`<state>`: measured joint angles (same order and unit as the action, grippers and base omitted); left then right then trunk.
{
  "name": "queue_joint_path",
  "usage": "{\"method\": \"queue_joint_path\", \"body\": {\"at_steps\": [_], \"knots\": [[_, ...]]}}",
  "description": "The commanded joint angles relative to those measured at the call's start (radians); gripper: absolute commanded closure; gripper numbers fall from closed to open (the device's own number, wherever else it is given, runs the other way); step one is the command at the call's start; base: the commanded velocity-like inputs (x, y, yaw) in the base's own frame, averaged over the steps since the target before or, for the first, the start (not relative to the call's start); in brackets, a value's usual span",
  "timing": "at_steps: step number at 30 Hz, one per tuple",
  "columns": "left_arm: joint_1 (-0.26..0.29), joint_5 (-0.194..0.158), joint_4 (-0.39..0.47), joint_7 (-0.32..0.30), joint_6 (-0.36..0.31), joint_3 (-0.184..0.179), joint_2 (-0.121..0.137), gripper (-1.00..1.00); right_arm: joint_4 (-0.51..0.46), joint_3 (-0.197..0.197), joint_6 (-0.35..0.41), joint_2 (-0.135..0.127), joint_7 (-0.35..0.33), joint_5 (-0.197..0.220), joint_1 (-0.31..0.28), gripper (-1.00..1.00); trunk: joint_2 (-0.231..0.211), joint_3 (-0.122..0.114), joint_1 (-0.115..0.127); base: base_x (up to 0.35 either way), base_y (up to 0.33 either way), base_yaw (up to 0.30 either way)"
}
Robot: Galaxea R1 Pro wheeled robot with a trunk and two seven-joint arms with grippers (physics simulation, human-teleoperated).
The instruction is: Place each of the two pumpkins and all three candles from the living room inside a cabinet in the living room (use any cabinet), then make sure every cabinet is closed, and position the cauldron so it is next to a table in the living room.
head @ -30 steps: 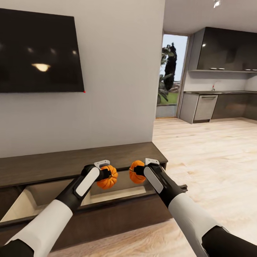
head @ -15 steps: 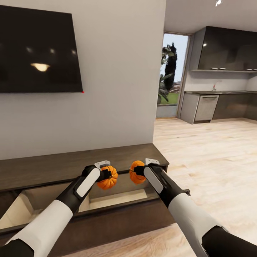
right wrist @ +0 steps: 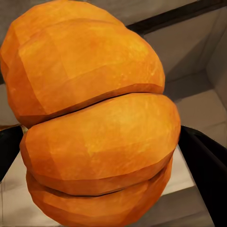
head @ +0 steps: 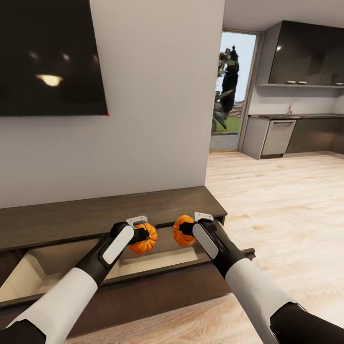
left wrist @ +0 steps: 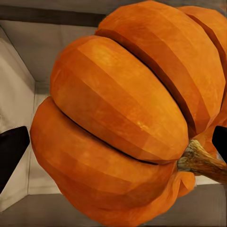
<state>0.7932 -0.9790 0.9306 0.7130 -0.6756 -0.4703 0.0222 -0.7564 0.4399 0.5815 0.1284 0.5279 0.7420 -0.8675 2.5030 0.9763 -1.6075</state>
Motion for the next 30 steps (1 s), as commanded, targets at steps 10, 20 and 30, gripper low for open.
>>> {"method": "queue_joint_path", "body": {"at_steps": [10, 20, 30], "knots": [[0.001, -0.009, -0.028, 0.011, 0.005, -0.004, 0.001, 1.00, -0.001, 0.003, 0.000, 0.000, 0.011, 0.010, -0.001, 1.00, 0.003, 0.040, -0.004, 0.000, 0.000, 0.000], [0.001, -0.009, -0.029, 0.011, 0.006, -0.004, 0.001, 1.00, -0.001, 0.005, 0.000, 0.000, 0.011, 0.010, -0.001, 1.00, 0.005, 0.078, -0.009, 0.000, 0.000, 0.000], [0.001, -0.010, -0.029, 0.011, 0.050, -0.042, 0.001, 1.00, -0.001, 0.005, 0.000, 0.000, 0.011, 0.010, -0.001, 1.00, 0.007, 0.105, -0.012, 0.000, 0.000, 0.000]]}}
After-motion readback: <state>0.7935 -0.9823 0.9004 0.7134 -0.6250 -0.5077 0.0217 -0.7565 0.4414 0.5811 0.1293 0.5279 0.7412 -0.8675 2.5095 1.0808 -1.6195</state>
